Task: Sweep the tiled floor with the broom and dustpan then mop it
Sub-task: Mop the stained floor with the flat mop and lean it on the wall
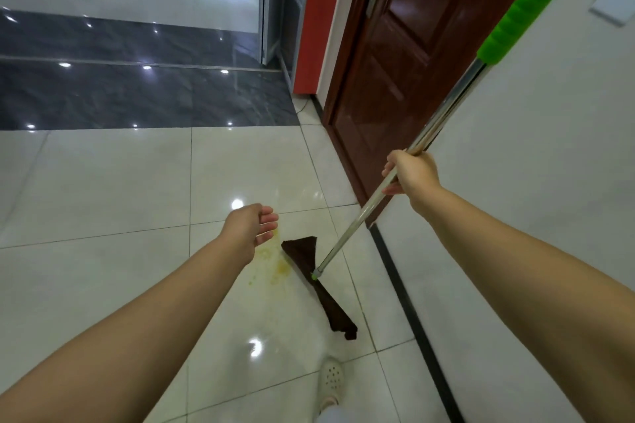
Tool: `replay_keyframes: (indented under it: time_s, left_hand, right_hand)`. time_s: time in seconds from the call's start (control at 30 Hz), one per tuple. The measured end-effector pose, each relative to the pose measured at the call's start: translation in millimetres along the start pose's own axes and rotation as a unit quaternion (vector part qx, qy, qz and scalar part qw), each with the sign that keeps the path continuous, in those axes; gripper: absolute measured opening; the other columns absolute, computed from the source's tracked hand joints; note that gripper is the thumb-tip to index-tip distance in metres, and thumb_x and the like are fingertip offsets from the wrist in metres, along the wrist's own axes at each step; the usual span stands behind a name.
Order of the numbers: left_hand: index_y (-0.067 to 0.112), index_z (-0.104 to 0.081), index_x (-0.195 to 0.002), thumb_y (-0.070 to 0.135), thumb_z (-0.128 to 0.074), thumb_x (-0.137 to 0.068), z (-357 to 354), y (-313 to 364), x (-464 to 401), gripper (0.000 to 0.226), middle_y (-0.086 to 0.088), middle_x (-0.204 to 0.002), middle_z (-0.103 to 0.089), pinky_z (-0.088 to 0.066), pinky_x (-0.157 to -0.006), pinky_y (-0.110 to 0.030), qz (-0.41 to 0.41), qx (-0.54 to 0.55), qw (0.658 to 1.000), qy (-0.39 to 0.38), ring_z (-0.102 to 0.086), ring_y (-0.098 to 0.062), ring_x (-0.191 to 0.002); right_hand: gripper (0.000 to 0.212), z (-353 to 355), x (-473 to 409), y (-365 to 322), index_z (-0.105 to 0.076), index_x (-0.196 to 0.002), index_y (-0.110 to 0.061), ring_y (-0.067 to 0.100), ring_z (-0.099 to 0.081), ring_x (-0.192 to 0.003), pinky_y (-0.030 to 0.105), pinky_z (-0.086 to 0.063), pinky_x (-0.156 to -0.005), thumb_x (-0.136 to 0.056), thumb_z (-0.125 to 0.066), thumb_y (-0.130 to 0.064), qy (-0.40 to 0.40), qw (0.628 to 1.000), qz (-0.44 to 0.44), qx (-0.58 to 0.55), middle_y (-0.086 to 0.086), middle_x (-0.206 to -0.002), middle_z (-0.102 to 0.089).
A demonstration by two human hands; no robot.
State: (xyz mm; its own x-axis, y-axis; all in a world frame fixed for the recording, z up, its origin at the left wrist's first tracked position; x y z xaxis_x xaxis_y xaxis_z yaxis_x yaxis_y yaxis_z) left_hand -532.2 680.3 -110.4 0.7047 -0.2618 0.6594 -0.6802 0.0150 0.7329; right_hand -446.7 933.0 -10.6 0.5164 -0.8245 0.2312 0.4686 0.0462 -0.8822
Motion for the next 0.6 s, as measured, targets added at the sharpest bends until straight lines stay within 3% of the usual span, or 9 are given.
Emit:
replay_keyframes:
  time_s: [0.17,0.33,0.6]
  left_hand:
    - [0.011,-0.059,-0.078,0.011,-0.043,-0.093,42.6,-18.2,21.9,0.022,-0.004,-0.077,-0.063,-0.048,-0.057,-0.023,0.020,-0.002,1.000,-0.010,-0.059,-0.013,-0.065]
    - [0.010,-0.058,-0.078,0.010,-0.043,-0.094,64.6,-28.1,35.8,0.022,-0.005,-0.078,-0.063,-0.048,-0.057,-0.023,0.028,-0.003,1.000,-0.011,-0.058,-0.013,-0.065]
    - [0.009,-0.059,-0.080,0.011,-0.042,-0.095,83.0,-38.5,40.8,0.023,-0.005,-0.078,-0.064,-0.049,-0.057,-0.023,0.029,-0.017,0.999,0.003,-0.060,-0.013,-0.067]
  right_hand:
    - [0.017,-18.2,66.3,-12.4,-0.064,-0.089,-0.004,0.025,-0.070,-0.069,0.027,-0.057,-0.049,-0.075,-0.058,-0.010,-0.040,0.999,0.021,0.000,0.011,-0.077,-0.069]
    - [0.008,-24.9,110.8,-25.9,-0.064,-0.069,-0.004,0.026,-0.070,-0.058,0.028,-0.056,-0.049,-0.072,-0.057,-0.007,-0.073,0.996,0.055,0.022,0.016,-0.074,-0.070]
    - [0.006,-44.7,131.4,-6.3,-0.063,-0.073,-0.003,0.026,-0.070,-0.055,0.027,-0.056,-0.049,-0.075,-0.060,-0.008,-0.118,0.990,0.062,0.038,0.017,-0.074,-0.068]
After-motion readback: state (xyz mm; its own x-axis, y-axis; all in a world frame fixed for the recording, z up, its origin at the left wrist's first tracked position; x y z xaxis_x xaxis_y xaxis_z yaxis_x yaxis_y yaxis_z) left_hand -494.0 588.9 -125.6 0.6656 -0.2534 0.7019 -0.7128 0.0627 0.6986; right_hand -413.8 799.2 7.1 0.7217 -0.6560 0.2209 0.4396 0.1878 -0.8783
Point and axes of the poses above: each hand's wrist, its own x-axis away from the middle knuckle, its own z-axis out of the back of the hand, y = z × x, the point moved 2 cm from there along -x, towards the middle knuckle
